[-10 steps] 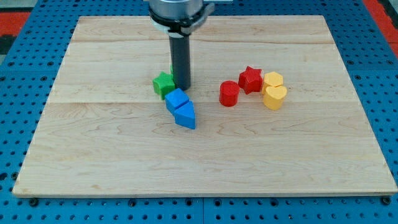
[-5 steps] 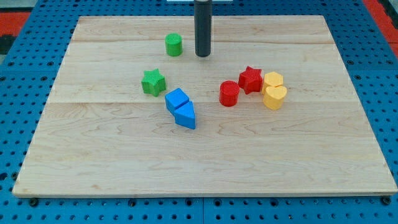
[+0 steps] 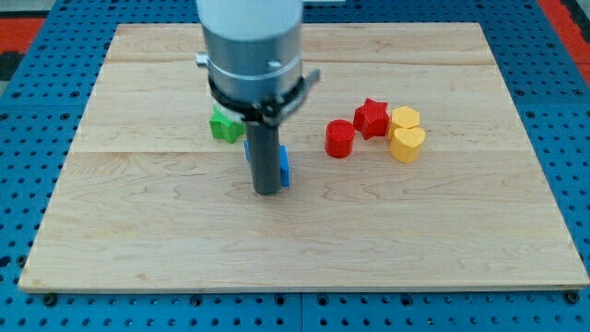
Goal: Make a group of blue blocks and the green blocks
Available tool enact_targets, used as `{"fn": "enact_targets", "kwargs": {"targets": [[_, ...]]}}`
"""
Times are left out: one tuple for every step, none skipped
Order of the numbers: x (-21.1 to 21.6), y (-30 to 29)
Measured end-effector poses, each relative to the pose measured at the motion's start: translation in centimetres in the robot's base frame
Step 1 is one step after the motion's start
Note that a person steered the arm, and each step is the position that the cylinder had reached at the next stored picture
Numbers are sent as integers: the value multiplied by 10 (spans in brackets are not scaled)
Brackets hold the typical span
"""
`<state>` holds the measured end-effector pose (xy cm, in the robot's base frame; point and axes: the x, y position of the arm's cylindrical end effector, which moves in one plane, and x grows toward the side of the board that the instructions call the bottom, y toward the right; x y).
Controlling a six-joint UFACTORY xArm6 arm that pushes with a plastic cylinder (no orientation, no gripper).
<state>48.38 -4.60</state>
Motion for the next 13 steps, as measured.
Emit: {"fn": "enact_targets", "kwargs": {"targets": [[-33, -21], [-21, -11], [10, 9], [4, 53], [-17, 34], [-59, 5], [-84, -5], [-106, -18], [-91, -17], [-29, -19], [-28, -73], [-73, -54], [-91, -23]]}}
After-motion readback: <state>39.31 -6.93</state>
